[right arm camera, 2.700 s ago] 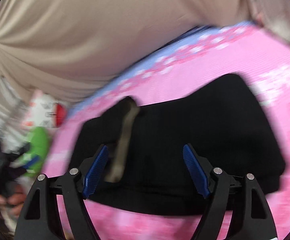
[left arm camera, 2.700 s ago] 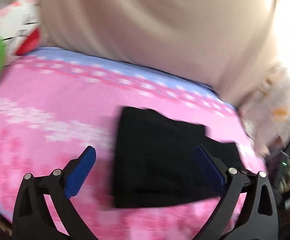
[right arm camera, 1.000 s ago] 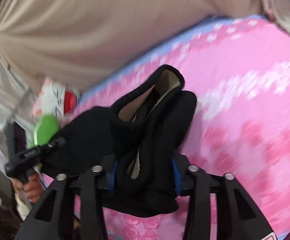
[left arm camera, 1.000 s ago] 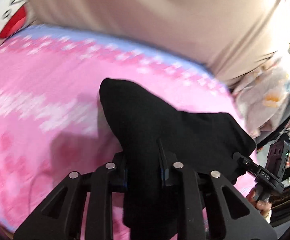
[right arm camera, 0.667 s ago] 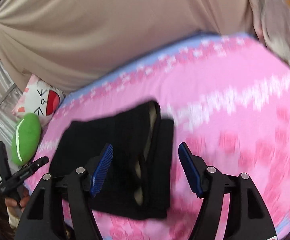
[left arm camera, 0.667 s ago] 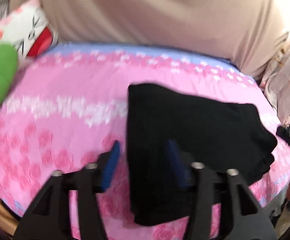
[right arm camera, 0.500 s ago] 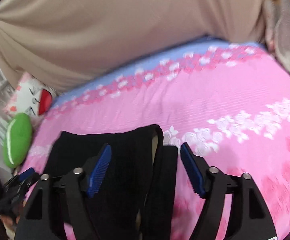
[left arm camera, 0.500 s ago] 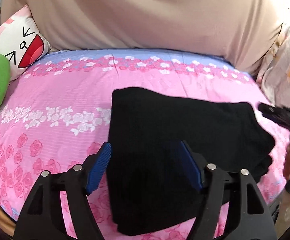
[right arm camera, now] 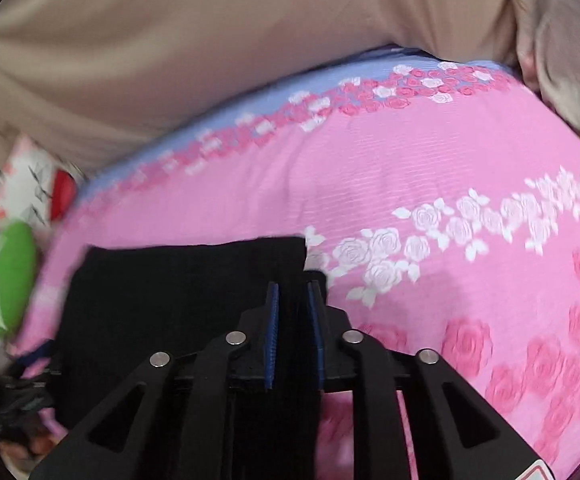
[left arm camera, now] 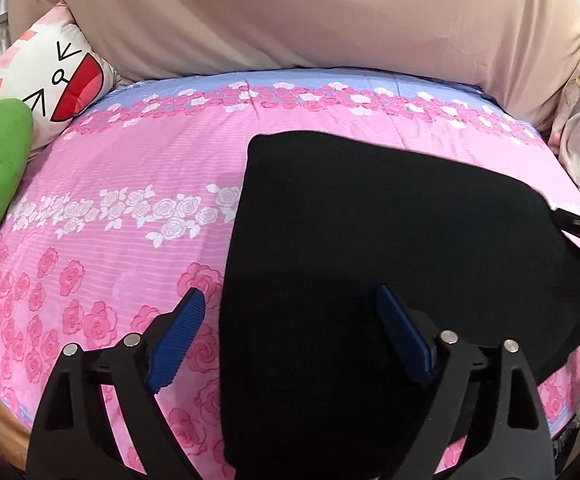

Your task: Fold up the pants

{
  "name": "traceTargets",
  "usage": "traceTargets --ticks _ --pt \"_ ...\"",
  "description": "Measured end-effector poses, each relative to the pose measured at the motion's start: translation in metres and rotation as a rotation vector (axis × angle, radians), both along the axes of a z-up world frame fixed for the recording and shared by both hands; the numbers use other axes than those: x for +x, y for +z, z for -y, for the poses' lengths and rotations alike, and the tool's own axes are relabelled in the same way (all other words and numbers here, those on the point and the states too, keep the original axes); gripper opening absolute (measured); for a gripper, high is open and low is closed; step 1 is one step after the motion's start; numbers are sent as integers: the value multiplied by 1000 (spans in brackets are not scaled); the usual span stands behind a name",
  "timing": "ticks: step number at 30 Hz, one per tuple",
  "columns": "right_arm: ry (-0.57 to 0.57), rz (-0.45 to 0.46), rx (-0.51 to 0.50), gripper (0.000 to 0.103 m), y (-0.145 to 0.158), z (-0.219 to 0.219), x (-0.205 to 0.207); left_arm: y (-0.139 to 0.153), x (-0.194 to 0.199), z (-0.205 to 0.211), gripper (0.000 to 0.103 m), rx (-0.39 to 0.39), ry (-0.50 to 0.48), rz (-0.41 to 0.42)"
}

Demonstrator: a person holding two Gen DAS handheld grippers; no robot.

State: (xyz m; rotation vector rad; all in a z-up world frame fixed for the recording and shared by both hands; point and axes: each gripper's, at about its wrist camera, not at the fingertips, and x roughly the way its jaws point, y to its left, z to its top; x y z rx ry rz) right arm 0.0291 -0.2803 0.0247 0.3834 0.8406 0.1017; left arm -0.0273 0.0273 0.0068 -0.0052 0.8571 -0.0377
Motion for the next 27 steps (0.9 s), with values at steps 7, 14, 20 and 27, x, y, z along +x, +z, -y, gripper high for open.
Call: traceTargets --ticks 7,14,20,27 --pt "116 -9 93 48 18 0 -63 29 -33 22 93 -65 -155 57" --pt "214 26 79 10 31 -29 -59 25 -51 107 97 -55 -454 52" --pt "373 82 201 10 57 -49 -22 15 -18 155 96 -71 -517 26" --pt "343 73 252 32 42 -26 -20 15 27 130 6 -274 -466 -89"
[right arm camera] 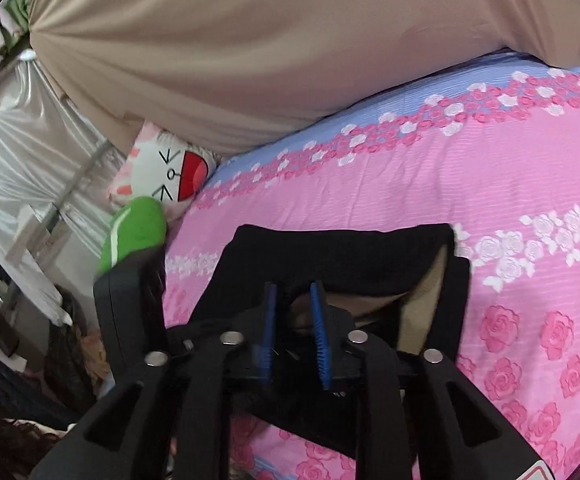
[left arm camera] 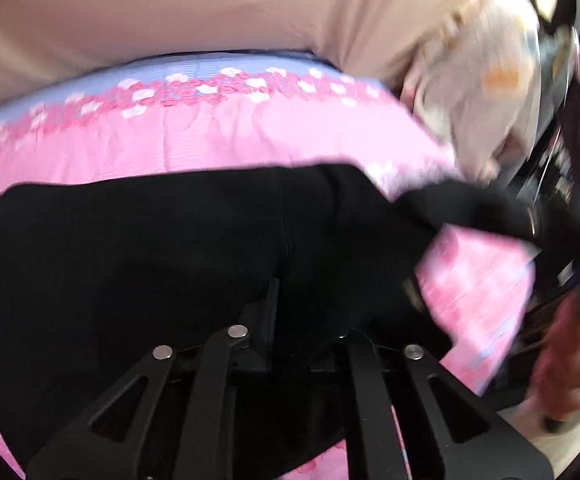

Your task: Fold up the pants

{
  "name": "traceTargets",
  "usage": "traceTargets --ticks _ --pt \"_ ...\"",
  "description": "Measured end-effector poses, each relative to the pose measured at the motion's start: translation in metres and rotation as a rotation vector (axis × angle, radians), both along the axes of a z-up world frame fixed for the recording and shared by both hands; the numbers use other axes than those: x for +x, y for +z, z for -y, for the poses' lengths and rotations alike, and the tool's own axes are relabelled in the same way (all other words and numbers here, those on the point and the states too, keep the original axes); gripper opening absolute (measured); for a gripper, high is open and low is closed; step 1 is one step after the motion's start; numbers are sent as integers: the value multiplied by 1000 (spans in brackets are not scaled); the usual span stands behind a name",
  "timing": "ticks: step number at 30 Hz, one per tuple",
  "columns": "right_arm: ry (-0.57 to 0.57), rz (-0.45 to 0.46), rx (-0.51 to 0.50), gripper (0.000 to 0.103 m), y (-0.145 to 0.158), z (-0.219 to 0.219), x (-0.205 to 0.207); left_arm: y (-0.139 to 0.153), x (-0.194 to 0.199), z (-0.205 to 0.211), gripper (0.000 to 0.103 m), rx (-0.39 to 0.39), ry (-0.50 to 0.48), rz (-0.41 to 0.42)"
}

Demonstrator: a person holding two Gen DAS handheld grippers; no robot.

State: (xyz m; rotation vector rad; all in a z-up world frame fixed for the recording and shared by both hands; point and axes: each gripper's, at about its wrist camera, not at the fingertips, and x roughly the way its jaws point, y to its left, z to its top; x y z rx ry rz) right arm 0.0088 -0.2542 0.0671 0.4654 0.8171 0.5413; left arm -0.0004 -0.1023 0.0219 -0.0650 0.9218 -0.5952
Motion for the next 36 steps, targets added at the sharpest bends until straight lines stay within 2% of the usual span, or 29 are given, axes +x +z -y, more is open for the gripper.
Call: traceTargets --ticks 1,3,7,9,11,13,14,15,16,18,20,22,23,24,25,26,27,29,30,31,33,35,36 --pt "-20 12 -26 34 -1 5 -5 7 1 -8 6 -6 19 13" --pt "-59 9 -151 35 -6 12 -13 26 1 -22 6 -30 44 53" --pt "0 -31 -241 35 -26 -8 1 55 4 -34 6 -62 65 92" --pt "18 -39 -294 50 -37 -21 15 64 4 -37 6 -54 77 113" --pt "6 -49 -375 52 -52 -29 28 70 3 -41 6 -63 84 114" --pt "28 -38 -343 21 -59 -36 36 73 1 -44 6 -69 87 111" --pt "51 -62 -306 21 -61 -36 37 77 -2 -47 6 -71 86 116" --pt "60 -40 -274 18 -52 -37 33 81 -5 -47 6 -68 87 127" --pt "59 6 -261 3 -40 -36 26 85 -9 -49 6 -68 86 135" --pt "21 75 -181 5 -10 -21 8 94 -20 -48 6 -93 62 150" --pt "-17 104 -154 5 1 -3 -3 94 -29 -40 7 -114 27 144" --pt "-75 28 -215 5 -26 14 3 77 -32 -19 11 -74 -16 109" --pt "-89 -45 -235 8 -49 22 9 54 -31 -2 13 -25 -38 64" --pt "-103 -115 -208 7 -75 31 14 33 -30 10 16 13 -59 15" --pt "-130 -115 -103 8 -82 43 10 15 -29 19 16 46 -80 -36" --pt "-150 -120 -40 13 -80 52 4 1 -30 20 16 60 -81 -84" --pt "-195 -109 -60 22 -70 57 -4 -2 -33 14 17 50 -72 -89" --pt "-307 -29 -192 29 -43 63 -22 10 -43 -10 32 -11 -52 -66" --pt "-304 -5 -191 37 -29 65 -28 19 -47 -26 55 -38 -24 -48" --pt "-291 9 -162 43 -21 65 -31 25 -50 -37 72 -50 4 -28" --pt "-225 42 -105 70 -7 60 -31 39 -54 -67 78 -50 100 29" --pt "-157 43 -117 79 -7 42 -24 44 -52 -93 82 -57 181 48" --pt "-147 25 -134 79 -11 33 -17 44 -50 -105 82 -52 224 48"
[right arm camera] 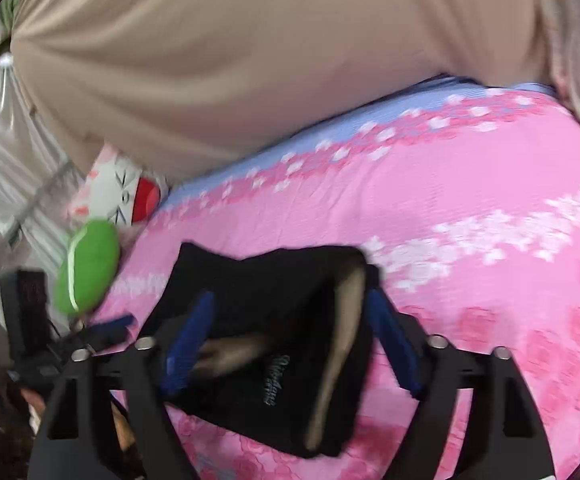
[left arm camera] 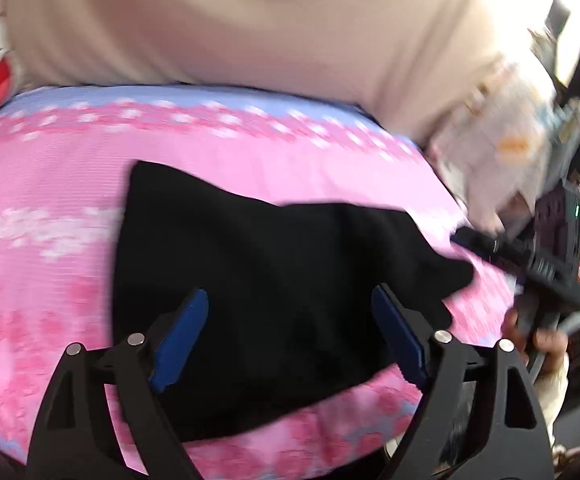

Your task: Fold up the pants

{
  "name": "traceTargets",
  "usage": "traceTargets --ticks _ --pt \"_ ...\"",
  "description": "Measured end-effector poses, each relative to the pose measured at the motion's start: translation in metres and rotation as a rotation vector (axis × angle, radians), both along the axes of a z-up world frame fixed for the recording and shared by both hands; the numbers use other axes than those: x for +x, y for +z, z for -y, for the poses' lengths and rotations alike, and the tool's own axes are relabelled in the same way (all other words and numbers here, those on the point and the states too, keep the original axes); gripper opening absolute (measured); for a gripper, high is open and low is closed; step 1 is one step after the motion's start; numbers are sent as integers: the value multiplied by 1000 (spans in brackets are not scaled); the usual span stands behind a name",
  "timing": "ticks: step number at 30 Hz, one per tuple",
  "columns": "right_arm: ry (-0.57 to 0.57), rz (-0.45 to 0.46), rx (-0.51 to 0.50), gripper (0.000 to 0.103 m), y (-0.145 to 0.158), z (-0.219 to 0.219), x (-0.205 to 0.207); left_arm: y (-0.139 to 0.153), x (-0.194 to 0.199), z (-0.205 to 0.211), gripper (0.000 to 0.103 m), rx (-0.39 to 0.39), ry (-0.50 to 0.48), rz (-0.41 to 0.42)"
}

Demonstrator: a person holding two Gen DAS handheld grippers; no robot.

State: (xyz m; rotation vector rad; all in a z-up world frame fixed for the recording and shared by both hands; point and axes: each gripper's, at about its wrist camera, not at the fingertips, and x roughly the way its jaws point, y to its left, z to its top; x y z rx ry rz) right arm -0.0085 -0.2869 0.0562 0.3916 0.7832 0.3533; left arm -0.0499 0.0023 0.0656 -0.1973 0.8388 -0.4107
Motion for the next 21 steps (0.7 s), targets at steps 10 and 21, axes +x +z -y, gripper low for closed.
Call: traceTargets --ticks 10,21 --pt "36 -107 -29 6 -26 -38 12 -52 19 -25 84 235 184 -82" --pt "-202 -72 -189 8 -9 8 -8 -60 14 -57 87 163 209 -100"
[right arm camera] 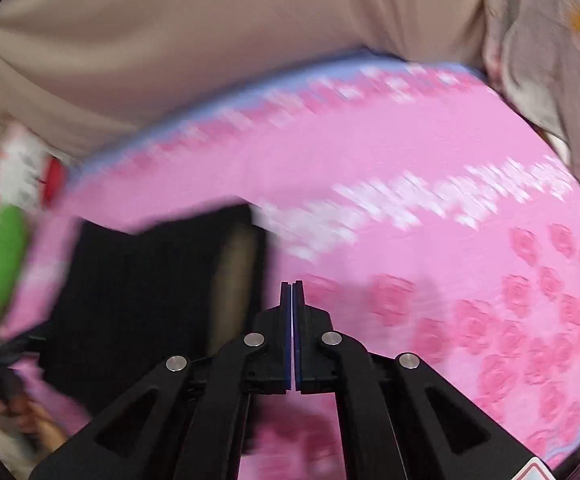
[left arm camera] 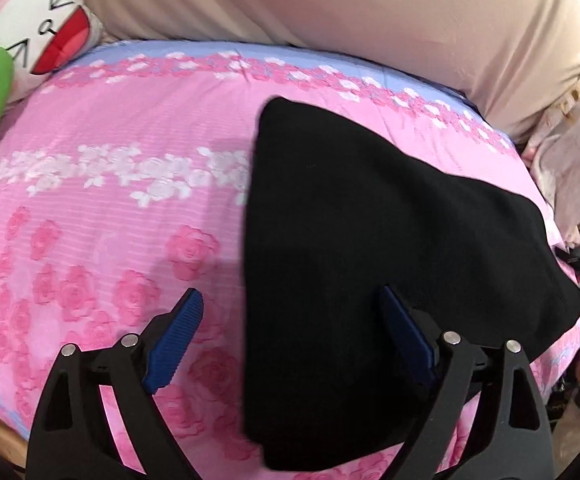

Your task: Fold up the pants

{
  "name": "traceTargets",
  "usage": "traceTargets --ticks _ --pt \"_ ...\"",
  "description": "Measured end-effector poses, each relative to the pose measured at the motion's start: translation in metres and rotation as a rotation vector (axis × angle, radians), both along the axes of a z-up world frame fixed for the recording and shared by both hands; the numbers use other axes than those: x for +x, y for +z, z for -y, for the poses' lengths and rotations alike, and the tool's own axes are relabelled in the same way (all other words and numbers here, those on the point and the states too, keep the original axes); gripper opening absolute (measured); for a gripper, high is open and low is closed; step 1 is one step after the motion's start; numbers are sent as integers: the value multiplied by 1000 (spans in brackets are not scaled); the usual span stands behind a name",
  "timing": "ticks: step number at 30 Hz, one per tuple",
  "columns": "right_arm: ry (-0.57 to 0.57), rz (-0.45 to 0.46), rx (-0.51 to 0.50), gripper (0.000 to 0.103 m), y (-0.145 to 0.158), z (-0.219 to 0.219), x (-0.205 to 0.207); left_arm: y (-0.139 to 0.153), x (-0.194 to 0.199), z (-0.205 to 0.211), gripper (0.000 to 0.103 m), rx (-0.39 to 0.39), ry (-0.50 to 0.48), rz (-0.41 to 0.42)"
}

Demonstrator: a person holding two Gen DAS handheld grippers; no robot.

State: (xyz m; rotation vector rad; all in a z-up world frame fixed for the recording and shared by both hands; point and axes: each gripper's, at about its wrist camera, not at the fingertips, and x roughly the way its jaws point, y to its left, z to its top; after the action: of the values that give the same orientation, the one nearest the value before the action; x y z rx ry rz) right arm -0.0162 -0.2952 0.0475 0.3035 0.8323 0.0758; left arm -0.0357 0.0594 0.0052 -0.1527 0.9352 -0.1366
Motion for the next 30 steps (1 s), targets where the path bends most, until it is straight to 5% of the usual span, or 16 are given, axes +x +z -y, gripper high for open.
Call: traceTargets --ticks 2,5,8,11,13,15,17,19,23,25,27,30 --pt "98 70 35 13 27 -27 -11 4 -1 -5 89 24 28 12" --pt "269 39 54 30 27 -67 -13 -3 2 -7 89 25 34 -15" --pt "178 -21 -42 36 10 -66 -19 0 -6 -16 89 -6 45 -11" --pt "81 -51 84 59 2 -31 -34 10 -16 -25 89 -12 53 18" --pt "92 -71 150 59 -1 -30 -38 16 -19 -27 89 -21 49 27" --pt "136 -73 200 49 -3 -37 -35 23 -22 -22 89 -35 20 44" --pt "175 -69 199 7 -5 -44 -28 30 -24 -11 89 -38 -14 66" --pt "198 -50 133 6 5 -58 -9 34 -25 -4 89 -41 -36 76" --pt "343 242 81 5 106 -84 -23 44 -28 -2 90 -12 -29 100" --pt "327 307 -2 7 122 -84 -36 44 -32 -6 93 21 -8 106" --pt "245 191 -67 8 82 -67 -28 33 -32 -13 93 48 22 87" --pt "80 -156 -81 16 -29 -21 -8 9 -26 -21 93 63 60 17"
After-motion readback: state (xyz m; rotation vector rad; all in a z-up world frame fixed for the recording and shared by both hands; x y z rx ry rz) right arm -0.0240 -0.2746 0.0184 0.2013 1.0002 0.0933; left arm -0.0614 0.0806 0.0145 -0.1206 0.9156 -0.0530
